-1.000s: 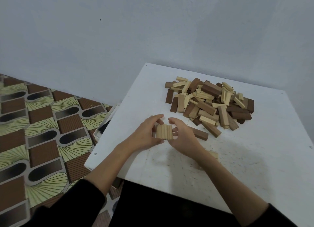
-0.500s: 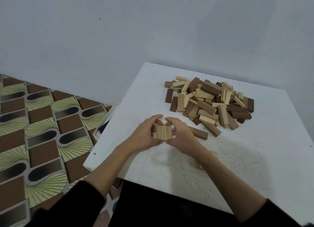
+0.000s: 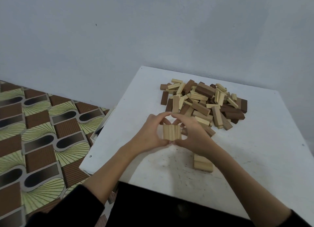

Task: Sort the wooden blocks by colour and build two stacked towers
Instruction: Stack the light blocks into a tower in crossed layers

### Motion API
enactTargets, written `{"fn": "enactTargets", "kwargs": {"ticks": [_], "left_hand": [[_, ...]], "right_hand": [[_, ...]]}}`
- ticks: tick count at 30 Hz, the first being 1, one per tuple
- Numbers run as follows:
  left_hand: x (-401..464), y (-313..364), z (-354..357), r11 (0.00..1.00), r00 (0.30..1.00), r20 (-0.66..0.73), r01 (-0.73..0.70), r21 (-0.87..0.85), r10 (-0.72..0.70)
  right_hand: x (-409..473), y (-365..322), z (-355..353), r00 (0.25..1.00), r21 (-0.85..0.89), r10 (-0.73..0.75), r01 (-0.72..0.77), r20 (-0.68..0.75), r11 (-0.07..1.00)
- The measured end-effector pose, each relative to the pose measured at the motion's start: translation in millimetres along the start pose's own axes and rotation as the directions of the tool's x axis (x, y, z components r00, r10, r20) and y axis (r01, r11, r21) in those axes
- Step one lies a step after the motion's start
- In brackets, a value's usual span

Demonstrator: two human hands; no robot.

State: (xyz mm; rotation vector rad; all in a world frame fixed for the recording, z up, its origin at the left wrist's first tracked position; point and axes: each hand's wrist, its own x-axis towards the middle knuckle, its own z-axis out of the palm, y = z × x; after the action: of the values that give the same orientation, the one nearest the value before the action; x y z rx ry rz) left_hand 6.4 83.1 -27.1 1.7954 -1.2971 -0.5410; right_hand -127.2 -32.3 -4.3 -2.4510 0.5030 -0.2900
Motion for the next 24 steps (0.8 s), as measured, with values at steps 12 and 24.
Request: {"fn": "enactTargets", "kwargs": {"ticks": [12, 24], "left_hand": [[-3, 45, 62, 0.996, 0.974, 0.215, -0.058, -0.068, 0.071], [-10, 45, 76, 0.999, 0.961, 0.272, -0.030, -0.038, 0.039]], "right_hand": [[-81, 38, -35, 0.986, 0.056, 0.163, -0.162, -0.032, 0.985], [-99, 47, -26, 0.987, 0.066, 0.160, -0.159, -0.012, 0.985]]}}
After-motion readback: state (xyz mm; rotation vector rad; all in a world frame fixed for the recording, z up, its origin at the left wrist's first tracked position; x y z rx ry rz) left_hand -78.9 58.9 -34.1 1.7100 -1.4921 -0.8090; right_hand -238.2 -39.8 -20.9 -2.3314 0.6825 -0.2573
